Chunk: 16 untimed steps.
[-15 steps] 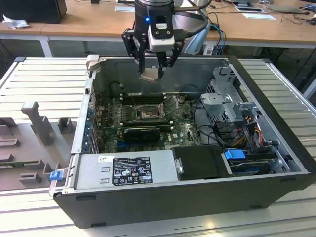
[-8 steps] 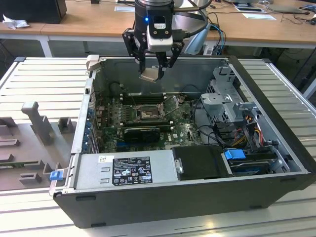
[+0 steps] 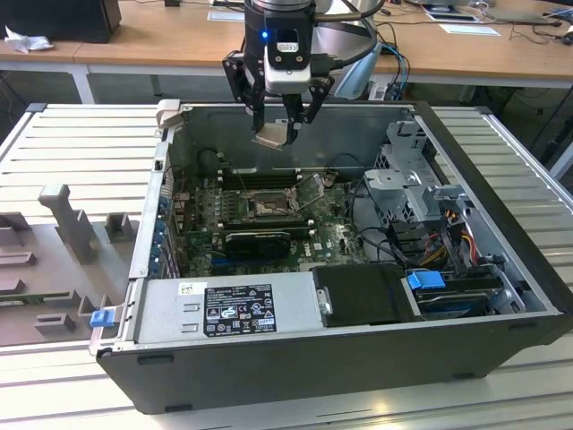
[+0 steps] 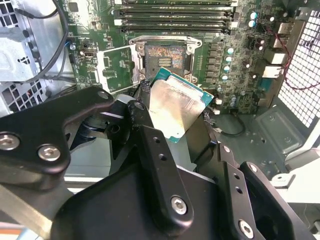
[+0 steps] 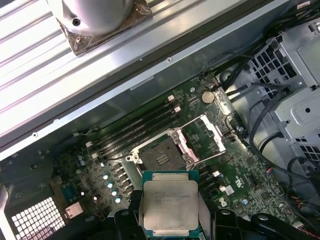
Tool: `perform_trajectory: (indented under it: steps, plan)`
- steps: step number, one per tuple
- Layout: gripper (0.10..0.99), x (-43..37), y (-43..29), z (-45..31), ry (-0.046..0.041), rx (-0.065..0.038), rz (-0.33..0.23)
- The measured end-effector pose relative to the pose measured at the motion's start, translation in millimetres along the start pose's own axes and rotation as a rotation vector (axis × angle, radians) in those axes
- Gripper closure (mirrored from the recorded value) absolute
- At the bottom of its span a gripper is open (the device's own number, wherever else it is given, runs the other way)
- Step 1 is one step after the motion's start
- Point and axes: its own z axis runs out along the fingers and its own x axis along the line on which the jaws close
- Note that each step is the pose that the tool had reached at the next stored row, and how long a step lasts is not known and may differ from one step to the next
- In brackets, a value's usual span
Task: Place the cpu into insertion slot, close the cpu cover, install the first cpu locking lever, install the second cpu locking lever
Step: 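Place the cpu into insertion slot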
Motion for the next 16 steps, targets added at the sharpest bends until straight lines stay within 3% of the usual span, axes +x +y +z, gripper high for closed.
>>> perform_trajectory:
  steps: [16]
  plan:
    - [0.557, 0.0, 0.0, 0.0, -0.0054, -0.001, 0.061]
